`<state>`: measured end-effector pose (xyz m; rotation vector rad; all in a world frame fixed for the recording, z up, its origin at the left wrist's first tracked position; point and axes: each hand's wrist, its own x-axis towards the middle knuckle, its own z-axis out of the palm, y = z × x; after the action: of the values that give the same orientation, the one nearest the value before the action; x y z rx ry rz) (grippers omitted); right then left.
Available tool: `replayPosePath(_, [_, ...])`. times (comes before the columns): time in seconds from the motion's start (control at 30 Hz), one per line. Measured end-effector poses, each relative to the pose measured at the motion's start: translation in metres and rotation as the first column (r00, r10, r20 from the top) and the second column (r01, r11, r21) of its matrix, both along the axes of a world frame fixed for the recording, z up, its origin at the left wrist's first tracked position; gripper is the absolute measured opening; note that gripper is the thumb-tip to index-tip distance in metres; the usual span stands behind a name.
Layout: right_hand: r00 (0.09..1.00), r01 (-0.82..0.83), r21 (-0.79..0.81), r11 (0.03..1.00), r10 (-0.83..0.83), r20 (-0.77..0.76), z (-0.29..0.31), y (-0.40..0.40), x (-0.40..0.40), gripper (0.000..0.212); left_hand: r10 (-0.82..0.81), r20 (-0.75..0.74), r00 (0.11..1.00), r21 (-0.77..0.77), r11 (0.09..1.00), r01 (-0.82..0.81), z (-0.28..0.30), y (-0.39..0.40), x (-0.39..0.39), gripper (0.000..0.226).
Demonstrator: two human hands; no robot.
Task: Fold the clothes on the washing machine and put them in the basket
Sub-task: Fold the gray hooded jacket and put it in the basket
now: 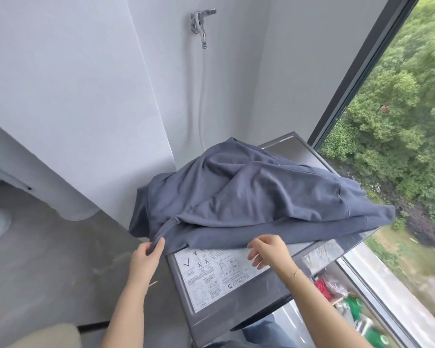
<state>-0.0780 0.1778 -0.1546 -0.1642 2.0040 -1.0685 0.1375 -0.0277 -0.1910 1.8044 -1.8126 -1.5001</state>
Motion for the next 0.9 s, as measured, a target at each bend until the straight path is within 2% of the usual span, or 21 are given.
replayPosePath(0.03, [0.999, -0.031, -0.002, 1.0, 0.031, 0.035, -0.008, -0.001, 0.008, 0.014, 0.016, -0.046, 0.999, 0.064, 0.998, -0.013, -0.001, 0.004, 0.0, 0.032])
replayPosePath(0.07, [0.999, -0.025, -0.019, 0.999, 0.026, 0.047, -0.013, -0.004, 0.014, 0.013, 0.034, -0.099, 0.994, 0.066, 0.997, -0.028, -0.002, 0.007, 0.0, 0.031])
replayPosePath(0.13, [0.996, 0.063, -0.058, 0.996, -0.06, 0.064, -0.017, -0.011, 0.02, 0.019, 0.049, -0.195, 0.98, -0.051, 0.997, -0.06, 0.001, 0.012, -0.004, 0.03])
replayPosePath(0.2, [0.985, 0.137, -0.061, 0.989, -0.13, 0.111, -0.015, -0.016, 0.018, 0.026, -0.008, -0.224, 0.974, -0.236, 0.971, -0.046, 0.01, 0.007, -0.002, 0.031])
replayPosePath(0.27, [0.976, 0.161, -0.035, 0.986, -0.154, 0.151, -0.013, -0.018, 0.011, 0.026, -0.083, -0.098, 0.992, -0.411, 0.911, 0.036, 0.013, -0.009, 0.011, 0.03])
replayPosePath(0.33, [0.968, 0.174, -0.004, 0.985, -0.171, 0.186, -0.011, -0.018, 0.007, 0.025, -0.149, 0.182, 0.972, -0.51, 0.831, 0.223, 0.011, -0.031, 0.026, 0.024])
replayPosePath(0.37, [0.964, 0.177, 0.001, 0.984, -0.173, 0.202, -0.01, -0.019, 0.008, 0.025, -0.163, 0.291, 0.943, -0.512, 0.806, 0.297, 0.008, -0.04, 0.032, 0.018])
replayPosePath(0.43, [0.955, 0.184, -0.002, 0.983, -0.178, 0.238, -0.007, -0.017, 0.009, 0.022, -0.155, 0.419, 0.895, -0.46, 0.813, 0.356, 0.007, -0.048, 0.034, 0.014])
replayPosePath(0.5, [0.936, 0.242, -0.041, 0.969, -0.222, 0.274, -0.004, -0.012, 0.01, 0.017, -0.098, 0.428, 0.899, -0.485, 0.814, 0.32, 0.011, -0.043, 0.022, 0.026])
replayPosePath(0.57, [0.889, 0.41, -0.131, 0.903, -0.364, 0.279, -0.003, -0.003, 0.003, 0.012, -0.106, 0.291, 0.951, -0.577, 0.773, 0.263, 0.019, -0.028, -0.001, 0.028])
replayPosePath(0.63, [0.82, 0.568, -0.223, 0.792, -0.522, 0.236, -0.004, 0.007, -0.011, 0.01, -0.283, 0.153, 0.947, -0.655, 0.689, 0.311, 0.025, -0.007, -0.026, 0.032])
replayPosePath(0.7, [0.741, 0.67, -0.288, 0.684, -0.637, 0.213, -0.003, 0.018, -0.031, 0.012, -0.475, 0.177, 0.862, -0.67, 0.584, 0.459, 0.024, 0.013, -0.051, 0.041])
replayPosePath(0.77, [0.644, 0.763, -0.306, 0.569, -0.71, 0.285, -0.003, 0.028, -0.055, 0.01, -0.549, 0.284, 0.786, -0.604, 0.534, 0.591, 0.014, 0.026, -0.069, 0.05])
replayPosePath(0.83, [0.525, 0.851, -0.301, 0.431, -0.735, 0.429, -0.002, 0.041, -0.079, 0.006, -0.522, 0.329, 0.787, -0.561, 0.562, 0.607, 0.004, 0.033, -0.081, 0.052])
replayPosePath(0.87, [0.489, 0.871, -0.314, 0.377, -0.723, 0.488, 0.0, 0.048, -0.091, 0.006, -0.491, 0.324, 0.809, -0.566, 0.584, 0.581, 0.001, 0.034, -0.085, 0.052])
replayPosePath(0.9, [0.496, 0.866, -0.343, 0.365, -0.718, 0.488, 0.0, 0.053, -0.104, 0.015, -0.454, 0.321, 0.831, -0.575, 0.604, 0.552, -0.001, 0.035, -0.09, 0.05])
